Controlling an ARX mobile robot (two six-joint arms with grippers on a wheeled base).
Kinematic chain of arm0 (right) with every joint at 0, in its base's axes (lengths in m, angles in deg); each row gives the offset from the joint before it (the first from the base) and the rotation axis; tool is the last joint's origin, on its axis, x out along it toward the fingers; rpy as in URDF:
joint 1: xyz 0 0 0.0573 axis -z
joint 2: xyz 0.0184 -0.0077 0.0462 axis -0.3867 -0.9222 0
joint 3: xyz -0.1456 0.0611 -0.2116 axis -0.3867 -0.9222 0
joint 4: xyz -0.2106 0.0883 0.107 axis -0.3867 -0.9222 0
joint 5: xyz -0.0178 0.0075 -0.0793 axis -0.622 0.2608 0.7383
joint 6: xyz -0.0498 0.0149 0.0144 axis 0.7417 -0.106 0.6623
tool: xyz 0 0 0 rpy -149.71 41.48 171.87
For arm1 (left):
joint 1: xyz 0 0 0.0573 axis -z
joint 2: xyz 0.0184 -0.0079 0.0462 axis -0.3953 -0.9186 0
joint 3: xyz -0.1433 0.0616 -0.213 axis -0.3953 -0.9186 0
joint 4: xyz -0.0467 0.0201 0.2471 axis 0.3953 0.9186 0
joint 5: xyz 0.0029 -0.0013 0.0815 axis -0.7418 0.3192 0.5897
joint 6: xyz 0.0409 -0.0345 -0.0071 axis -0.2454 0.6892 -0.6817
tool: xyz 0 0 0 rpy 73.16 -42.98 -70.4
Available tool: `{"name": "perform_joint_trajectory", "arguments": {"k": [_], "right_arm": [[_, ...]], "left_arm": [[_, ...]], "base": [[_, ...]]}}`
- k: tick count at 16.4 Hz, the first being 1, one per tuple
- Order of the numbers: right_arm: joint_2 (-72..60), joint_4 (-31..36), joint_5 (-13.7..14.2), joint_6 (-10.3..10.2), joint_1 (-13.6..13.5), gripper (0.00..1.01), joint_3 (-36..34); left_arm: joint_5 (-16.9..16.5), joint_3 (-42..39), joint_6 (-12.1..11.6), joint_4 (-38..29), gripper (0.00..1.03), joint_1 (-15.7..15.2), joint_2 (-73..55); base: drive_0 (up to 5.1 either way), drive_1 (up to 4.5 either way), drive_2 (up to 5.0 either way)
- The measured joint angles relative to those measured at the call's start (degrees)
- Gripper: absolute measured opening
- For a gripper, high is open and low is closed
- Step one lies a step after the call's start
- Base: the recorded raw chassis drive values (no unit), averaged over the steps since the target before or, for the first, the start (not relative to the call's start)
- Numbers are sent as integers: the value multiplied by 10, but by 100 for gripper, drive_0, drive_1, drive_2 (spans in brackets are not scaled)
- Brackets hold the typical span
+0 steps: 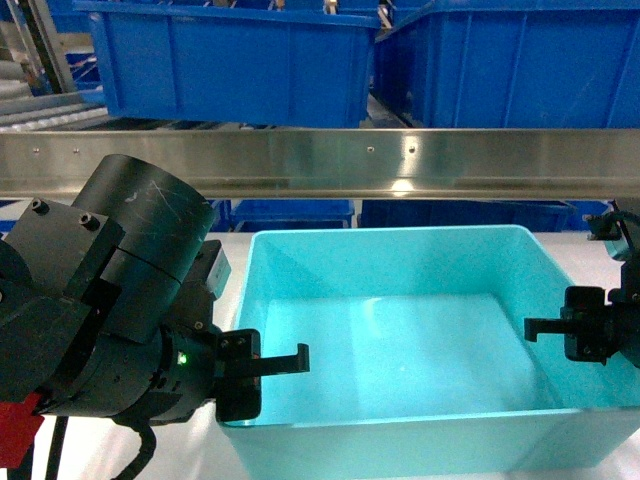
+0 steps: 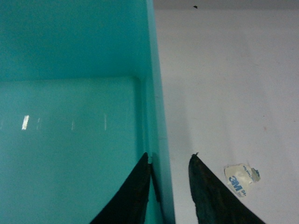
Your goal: Organize blue bins on left shelf correctly
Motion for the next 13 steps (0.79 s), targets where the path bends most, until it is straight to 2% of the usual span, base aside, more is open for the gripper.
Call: {"name": "perform_joint_trajectory", "arguments": {"k": [2,3,9,13], "right_arm": [[0,0,-7,0,-4,8,0],[0,1,-9,-2,-4,4,0],[1,0,-17,-16,-5,2,0],[33,-21,-20,-20,-7,2,-7]], "left_arm": [[-4,0,2,-4,9,5,0],[-1,1,4,-4,4,5,1],[7,0,2,-6,2,5,3],[21,-4,-1,18,2,13,42]], "base": [[0,0,0],[0,0,0],[0,0,0],[0,0,0]]}}
